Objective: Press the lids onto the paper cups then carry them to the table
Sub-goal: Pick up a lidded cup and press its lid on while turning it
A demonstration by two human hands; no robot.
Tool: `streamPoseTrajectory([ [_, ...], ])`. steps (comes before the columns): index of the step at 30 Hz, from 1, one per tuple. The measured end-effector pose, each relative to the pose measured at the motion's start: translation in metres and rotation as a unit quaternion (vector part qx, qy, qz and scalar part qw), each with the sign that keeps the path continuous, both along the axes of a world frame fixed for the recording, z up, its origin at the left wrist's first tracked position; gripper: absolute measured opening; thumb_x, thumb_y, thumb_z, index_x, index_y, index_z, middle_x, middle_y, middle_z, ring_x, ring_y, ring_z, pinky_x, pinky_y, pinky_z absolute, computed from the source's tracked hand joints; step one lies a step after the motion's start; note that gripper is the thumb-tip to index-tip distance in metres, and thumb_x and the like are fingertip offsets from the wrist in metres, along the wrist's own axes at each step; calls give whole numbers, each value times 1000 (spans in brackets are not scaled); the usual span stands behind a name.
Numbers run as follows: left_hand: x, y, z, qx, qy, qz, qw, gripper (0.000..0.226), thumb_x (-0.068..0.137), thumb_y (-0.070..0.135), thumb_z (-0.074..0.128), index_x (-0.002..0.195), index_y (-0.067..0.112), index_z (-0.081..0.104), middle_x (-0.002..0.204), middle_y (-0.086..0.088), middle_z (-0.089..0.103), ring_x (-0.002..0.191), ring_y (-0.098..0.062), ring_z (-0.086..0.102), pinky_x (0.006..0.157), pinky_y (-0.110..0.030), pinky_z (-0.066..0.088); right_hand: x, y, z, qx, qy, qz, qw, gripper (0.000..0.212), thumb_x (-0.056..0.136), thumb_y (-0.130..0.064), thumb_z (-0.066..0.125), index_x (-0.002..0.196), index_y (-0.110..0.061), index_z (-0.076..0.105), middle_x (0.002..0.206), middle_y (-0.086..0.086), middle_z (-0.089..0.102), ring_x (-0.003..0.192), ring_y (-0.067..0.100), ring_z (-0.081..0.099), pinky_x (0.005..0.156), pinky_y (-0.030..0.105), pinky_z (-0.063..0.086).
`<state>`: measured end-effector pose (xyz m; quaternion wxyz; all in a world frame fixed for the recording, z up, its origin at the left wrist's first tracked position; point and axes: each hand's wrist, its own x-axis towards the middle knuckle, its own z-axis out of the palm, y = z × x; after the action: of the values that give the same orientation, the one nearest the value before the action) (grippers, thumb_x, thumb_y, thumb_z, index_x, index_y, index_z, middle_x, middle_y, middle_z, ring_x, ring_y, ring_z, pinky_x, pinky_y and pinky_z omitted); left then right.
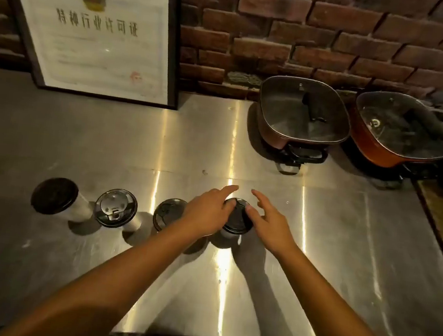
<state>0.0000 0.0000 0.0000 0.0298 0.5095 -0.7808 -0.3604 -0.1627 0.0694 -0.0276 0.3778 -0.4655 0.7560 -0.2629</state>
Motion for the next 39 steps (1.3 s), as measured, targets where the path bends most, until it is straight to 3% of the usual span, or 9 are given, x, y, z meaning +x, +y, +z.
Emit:
streamPoseTrajectory([
  [3, -10, 4, -10, -20, -22, -5, 1000, 43, 108, 39, 38, 151, 38, 41, 139, -5, 64, 122, -27, 62, 100, -43, 52, -7, 0, -11, 10, -23, 35, 999, 48, 105, -48, 48, 153, -41, 41, 146, 6, 61, 129, 29, 61, 110, 47, 50],
  [8, -17, 22, -24, 43, 60, 70, 995, 41, 107, 29, 43, 148, 34, 47, 141, -4, 63, 125, -27, 61, 106, -46, 49, -14, 3, -19, 18, -45, 52, 997, 44, 107, -45, 46, 150, -35, 46, 137, 5, 68, 122, 27, 65, 106, 44, 52],
  [13, -13, 57, -29, 147, 206, 190, 949, 35, 105, 31, 46, 136, 45, 55, 132, 1, 66, 108, -26, 70, 84, -49, 63, -25, 21, -18, 14, -16, 104, 994, 39, 108, -43, 45, 145, -35, 51, 131, 2, 71, 115, 24, 68, 100, 44, 56],
  [19, -7, 91, -40, 200, 276, 274, 899, 33, 107, 28, 49, 130, 51, 57, 122, 11, 67, 100, -24, 74, 74, -48, 65, -24, 39, -11, 37, 40, 141, 989, 44, 107, -47, 43, 149, -33, 47, 131, 4, 71, 116, 28, 69, 98, 37, 54],
  [23, -5, 98, -43, 187, 307, 279, 890, 34, 107, 23, 51, 131, 45, 54, 132, 3, 65, 112, -24, 69, 72, -28, 64, -7, 33, -6, 27, 58, 25, 998, 48, 107, -50, 42, 147, -26, 51, 145, 3, 62, 128, 26, 61, 106, 41, 50],
  [26, -6, 99, -44, 198, 313, 270, 889, 36, 107, 22, 51, 139, 38, 54, 134, 0, 64, 115, -24, 68, 69, -19, 59, 18, 24, -11, 32, -22, -75, 996, 37, 108, -42, 42, 132, -22, 63, 131, 5, 68, 118, 24, 64, 99, 37, 51],
  [28, -7, 100, -45, 200, 303, 268, 892, 38, 107, 24, 50, 142, 38, 52, 135, 0, 63, 111, -26, 69, 67, -18, 58, 32, 22, -16, 32, -7, -102, 994, 37, 108, -42, 40, 123, -21, 67, 119, 3, 72, 107, 23, 67, 95, 40, 53],
  [32, -2, 97, -51, 188, 301, 264, 897, 37, 107, 26, 49, 142, 39, 51, 128, -1, 66, 101, -22, 72, 68, -19, 59, 41, 18, -20, 17, 101, -92, 990, 42, 108, -45, 36, 105, -18, 68, 98, 3, 72, 88, 22, 67, 82, 40, 55],
  [39, 1, 93, -60, 205, 314, 250, 893, 38, 107, 30, 49, 145, 37, 49, 135, -6, 63, 110, -29, 68, 68, -19, 58, 27, 1, -12, 94, 110, -8, 989, 40, 106, -37, 35, 100, -12, 66, 96, 8, 69, 86, 27, 63, 80, 39, 51],
])
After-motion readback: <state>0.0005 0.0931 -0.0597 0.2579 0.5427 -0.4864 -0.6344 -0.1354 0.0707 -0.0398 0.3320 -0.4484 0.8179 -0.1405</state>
